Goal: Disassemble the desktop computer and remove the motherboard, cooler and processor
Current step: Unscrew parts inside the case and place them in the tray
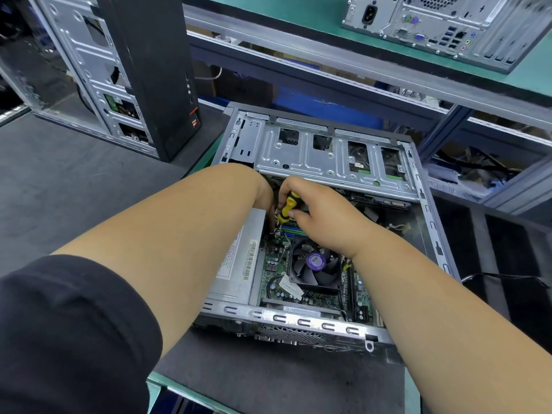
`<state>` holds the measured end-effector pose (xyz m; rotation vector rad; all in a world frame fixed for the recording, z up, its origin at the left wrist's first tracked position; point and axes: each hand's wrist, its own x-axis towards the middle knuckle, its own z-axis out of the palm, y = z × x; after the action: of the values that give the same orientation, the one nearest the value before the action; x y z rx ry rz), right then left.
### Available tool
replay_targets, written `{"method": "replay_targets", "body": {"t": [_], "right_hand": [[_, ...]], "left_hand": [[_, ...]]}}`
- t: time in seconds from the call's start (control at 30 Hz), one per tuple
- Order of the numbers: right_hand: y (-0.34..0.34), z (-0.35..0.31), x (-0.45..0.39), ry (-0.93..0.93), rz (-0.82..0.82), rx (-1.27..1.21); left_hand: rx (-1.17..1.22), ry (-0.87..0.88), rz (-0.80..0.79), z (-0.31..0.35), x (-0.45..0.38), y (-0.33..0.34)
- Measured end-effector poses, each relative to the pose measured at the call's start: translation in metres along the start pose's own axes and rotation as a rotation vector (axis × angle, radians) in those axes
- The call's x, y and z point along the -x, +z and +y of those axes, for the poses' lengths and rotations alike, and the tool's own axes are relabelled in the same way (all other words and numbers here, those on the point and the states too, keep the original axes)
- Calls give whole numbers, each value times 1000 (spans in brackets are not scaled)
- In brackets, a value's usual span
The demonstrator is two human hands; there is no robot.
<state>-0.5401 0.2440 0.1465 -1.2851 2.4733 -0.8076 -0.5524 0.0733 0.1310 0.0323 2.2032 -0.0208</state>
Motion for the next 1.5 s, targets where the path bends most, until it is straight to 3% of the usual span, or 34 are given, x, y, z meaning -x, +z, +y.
{"method": "replay_targets", "body": {"t": [0.3,0.57,0.77,0.97,1.13,1.2,1.33,1.5], "right_hand": [[5,-7,-5,-10,176,278],[9,-11,-2,-25,148,103],[9,-9,-7,28,271,488],[14,-8,-5,-49,217,357],[12,-10,-5,71,296,654],[13,-10,-5,57,271,599],[11,-9,-2,-43,168,205],[10,-7,-5,32,236,467]], "left_hand": [[45,-114,86,-1,15,-1],[125,-178,104,6,22,1],[60,-141,106,8,27,0],[74,-165,83,10,24,0],[64,-136,50,5,24,-3],[44,-142,33,8,24,-2],[68,-181,88,8,23,-1],[42,-161,133,3,19,-2]]}}
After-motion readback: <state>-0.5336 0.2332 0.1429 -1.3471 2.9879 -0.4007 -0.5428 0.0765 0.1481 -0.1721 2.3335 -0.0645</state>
